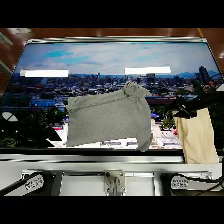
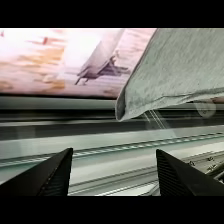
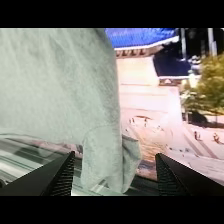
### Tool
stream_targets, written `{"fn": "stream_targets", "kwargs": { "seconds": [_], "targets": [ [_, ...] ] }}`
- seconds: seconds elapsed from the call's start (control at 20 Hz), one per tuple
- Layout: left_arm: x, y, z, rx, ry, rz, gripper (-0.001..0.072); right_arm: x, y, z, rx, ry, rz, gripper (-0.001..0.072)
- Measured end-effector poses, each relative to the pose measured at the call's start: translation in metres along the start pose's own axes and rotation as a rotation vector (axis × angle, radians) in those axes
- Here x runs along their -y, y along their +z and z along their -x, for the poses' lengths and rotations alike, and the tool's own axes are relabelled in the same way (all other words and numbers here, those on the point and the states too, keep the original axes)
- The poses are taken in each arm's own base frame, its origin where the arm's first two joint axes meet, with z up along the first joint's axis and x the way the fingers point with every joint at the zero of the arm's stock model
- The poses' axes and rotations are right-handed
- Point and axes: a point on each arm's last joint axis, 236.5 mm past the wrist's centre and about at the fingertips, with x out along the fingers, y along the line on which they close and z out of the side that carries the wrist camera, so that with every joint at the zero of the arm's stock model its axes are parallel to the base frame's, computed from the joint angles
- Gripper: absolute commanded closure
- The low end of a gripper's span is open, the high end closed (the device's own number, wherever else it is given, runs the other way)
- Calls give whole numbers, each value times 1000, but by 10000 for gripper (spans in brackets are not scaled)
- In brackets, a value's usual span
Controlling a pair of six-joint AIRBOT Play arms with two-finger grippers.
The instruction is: Fold the shirts.
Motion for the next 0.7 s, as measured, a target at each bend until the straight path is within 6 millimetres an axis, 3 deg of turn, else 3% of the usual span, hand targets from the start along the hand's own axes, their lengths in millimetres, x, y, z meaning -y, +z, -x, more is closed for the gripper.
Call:
{"fn": "stream_targets", "kwargs": {
  "seconds": [0.2, 0.55, 0.65, 0.7],
  "targets": [
    [5, 5, -25, 69, -89, 60, 82, 5, -2, -15, 20, 32, -35, 95],
    [15, 15, -45, 87, -160, 107, 92, 14, 4, -21, 50, 16, -42, 84],
    [23, 14, -52, 69, -174, 106, 111, 18, 2, -23, 43, -7, -35, 77],
    [27, 14, -57, 61, -179, 105, 182, 18, 0, -26, 32, -17, -26, 77]
  ]
}}
